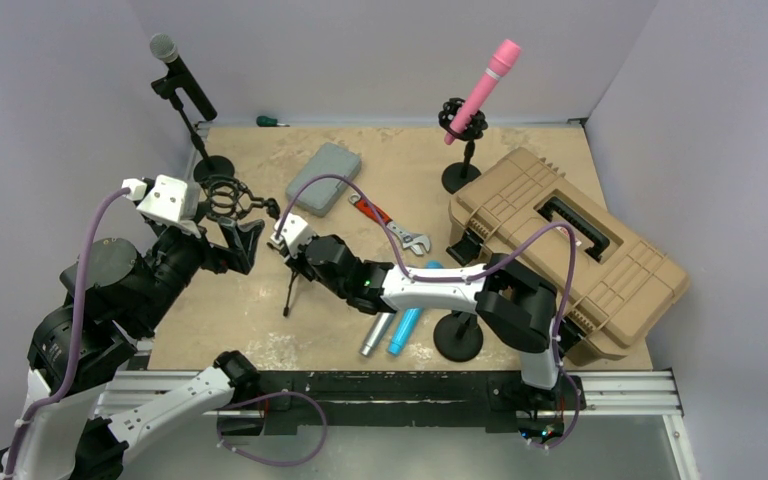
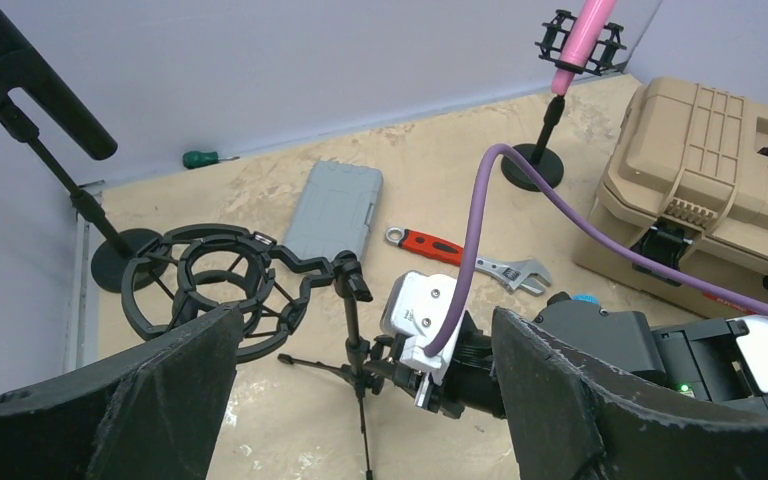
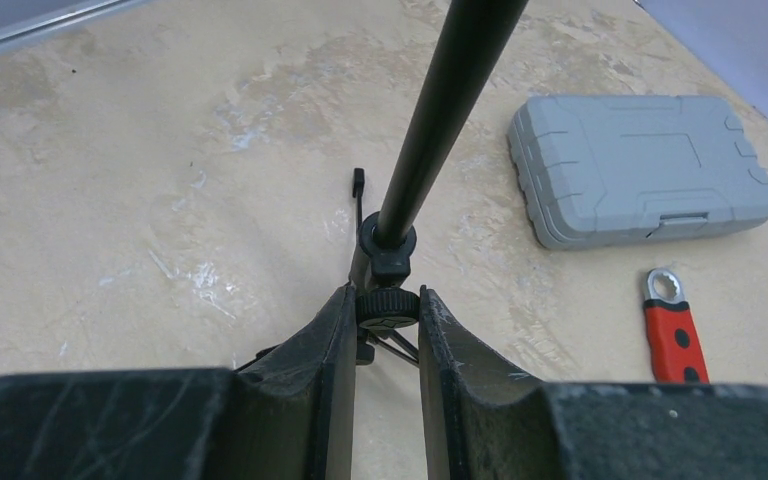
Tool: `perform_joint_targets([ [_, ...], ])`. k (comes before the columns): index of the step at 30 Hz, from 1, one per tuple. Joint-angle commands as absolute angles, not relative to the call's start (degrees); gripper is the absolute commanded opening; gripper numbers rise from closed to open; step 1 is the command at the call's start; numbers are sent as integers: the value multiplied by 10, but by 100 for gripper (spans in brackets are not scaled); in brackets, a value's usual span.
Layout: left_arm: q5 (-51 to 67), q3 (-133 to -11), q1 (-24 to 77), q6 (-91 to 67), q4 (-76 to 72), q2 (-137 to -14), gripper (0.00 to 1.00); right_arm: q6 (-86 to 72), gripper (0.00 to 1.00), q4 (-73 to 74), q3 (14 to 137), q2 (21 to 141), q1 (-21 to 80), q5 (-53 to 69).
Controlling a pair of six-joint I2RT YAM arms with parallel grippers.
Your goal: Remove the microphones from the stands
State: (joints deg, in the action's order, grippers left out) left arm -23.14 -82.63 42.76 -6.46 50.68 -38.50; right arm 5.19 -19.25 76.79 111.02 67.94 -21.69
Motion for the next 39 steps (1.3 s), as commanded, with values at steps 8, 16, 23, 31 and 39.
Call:
perform_joint_targets([
  [8,-227,-831,425,-74,494,-381,92,-28,38,-190,765,1049,667,-160],
  [16,-227,-828,425,-74,493,-378,92,-251,59,-210,715,1010,555,115],
  [23,-221,-828,425,-75,492,-377,92,-385,60,-283,702,1034,521,267],
  [31,-219,-827,425,-80,496,-372,92,-426,59,-292,717,1077,516,311],
  [39,-212,-831,425,-84,498,-372,92,-418,57,-281,745,1101,515,307],
])
